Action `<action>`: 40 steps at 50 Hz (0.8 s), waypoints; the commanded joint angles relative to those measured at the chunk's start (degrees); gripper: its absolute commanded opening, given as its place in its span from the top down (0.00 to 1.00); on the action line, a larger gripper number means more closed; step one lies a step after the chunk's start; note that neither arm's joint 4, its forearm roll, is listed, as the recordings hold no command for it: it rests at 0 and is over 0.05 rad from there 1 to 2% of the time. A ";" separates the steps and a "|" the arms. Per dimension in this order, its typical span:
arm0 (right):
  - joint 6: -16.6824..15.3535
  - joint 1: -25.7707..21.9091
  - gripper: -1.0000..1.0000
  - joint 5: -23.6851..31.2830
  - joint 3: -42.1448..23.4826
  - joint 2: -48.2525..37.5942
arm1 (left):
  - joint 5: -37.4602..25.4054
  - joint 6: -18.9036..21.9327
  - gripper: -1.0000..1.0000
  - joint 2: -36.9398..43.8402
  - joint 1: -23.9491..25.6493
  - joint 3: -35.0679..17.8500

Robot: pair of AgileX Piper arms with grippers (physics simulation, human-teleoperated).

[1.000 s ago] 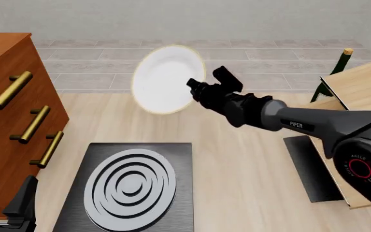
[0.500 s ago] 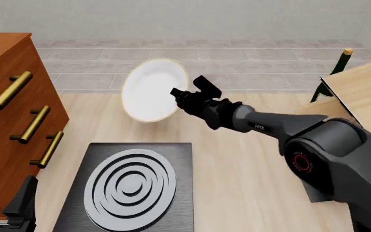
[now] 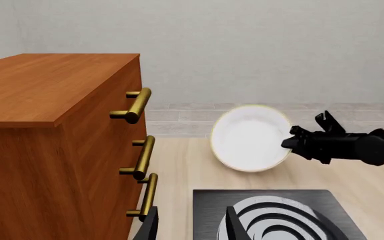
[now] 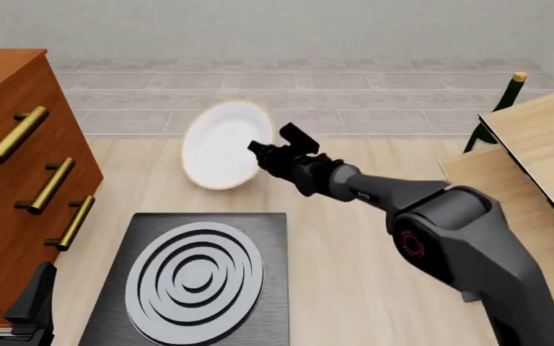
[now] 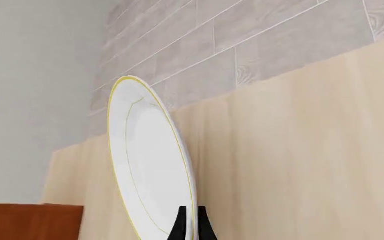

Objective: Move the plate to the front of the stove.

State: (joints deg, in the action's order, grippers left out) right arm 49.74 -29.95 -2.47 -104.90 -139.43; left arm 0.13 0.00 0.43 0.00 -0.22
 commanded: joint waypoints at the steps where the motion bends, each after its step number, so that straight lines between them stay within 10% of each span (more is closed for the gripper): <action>1: 0.19 -0.20 1.00 1.22 -4.26 -3.44 | 0.00 0.01 0.00 -0.01 0.00 0.00; 40: -0.17 -0.03 1.00 0.70 -3.30 -5.23 | 0.00 0.00 0.00 0.01 0.00 0.00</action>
State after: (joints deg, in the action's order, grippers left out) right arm 49.84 -30.07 -2.26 -108.53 -143.74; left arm 0.13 0.00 0.42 0.00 -0.22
